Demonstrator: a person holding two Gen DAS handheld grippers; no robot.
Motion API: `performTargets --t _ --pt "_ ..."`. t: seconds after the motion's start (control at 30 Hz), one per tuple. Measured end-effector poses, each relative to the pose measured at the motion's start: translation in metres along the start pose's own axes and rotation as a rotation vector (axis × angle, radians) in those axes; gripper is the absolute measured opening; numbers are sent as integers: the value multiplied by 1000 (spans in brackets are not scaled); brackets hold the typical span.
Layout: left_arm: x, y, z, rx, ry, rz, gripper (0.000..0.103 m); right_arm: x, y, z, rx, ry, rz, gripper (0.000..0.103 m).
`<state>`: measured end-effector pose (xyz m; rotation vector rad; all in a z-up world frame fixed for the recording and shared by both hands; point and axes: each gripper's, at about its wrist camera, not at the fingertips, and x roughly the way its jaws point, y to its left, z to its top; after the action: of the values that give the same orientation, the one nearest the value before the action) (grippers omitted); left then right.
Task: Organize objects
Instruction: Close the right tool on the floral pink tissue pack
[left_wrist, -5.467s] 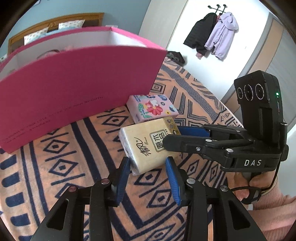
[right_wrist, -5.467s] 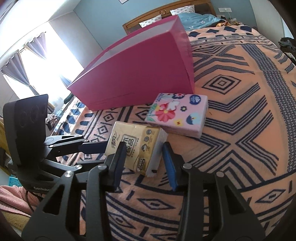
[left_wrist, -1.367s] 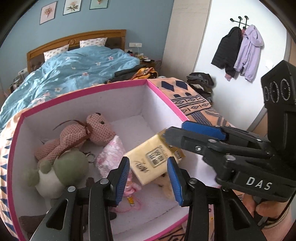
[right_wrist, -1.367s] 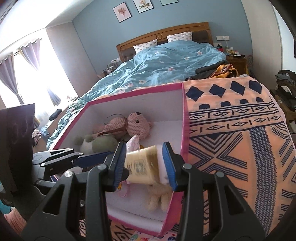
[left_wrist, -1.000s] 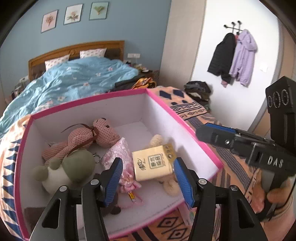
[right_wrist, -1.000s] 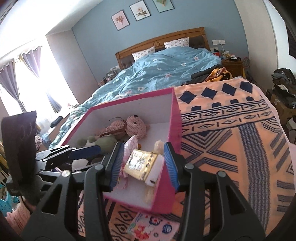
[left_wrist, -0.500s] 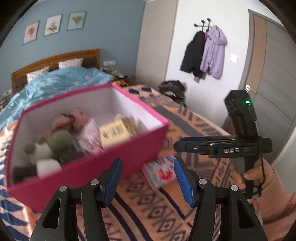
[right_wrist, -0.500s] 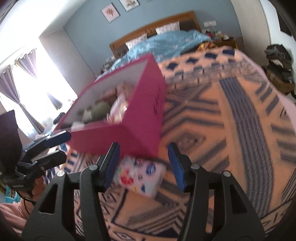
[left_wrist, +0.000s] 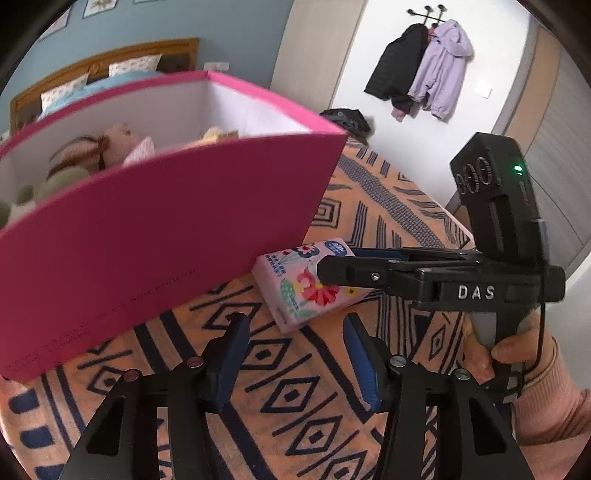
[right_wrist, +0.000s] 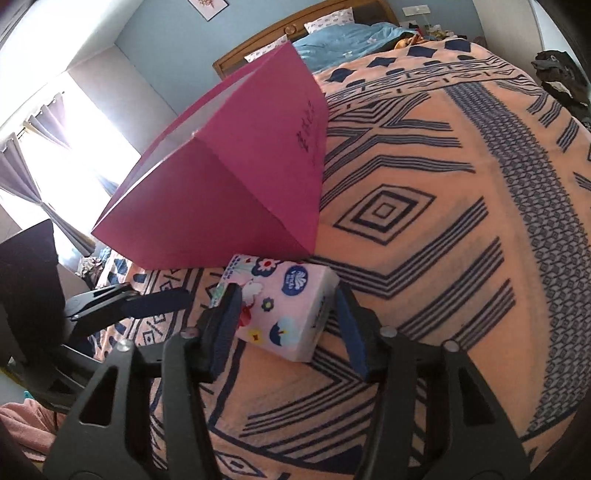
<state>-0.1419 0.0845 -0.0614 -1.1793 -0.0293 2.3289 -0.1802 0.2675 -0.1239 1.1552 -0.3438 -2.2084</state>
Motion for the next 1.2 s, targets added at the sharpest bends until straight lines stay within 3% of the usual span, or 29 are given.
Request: performTargets --t 0.27,1.2 --pt "4 7 -4 -36 36 -24 39 5 14 -9 -43 21 21 46" --pt "2 -2 -19 -65 41 1 39 1 26 -25 -48 32 45 46"
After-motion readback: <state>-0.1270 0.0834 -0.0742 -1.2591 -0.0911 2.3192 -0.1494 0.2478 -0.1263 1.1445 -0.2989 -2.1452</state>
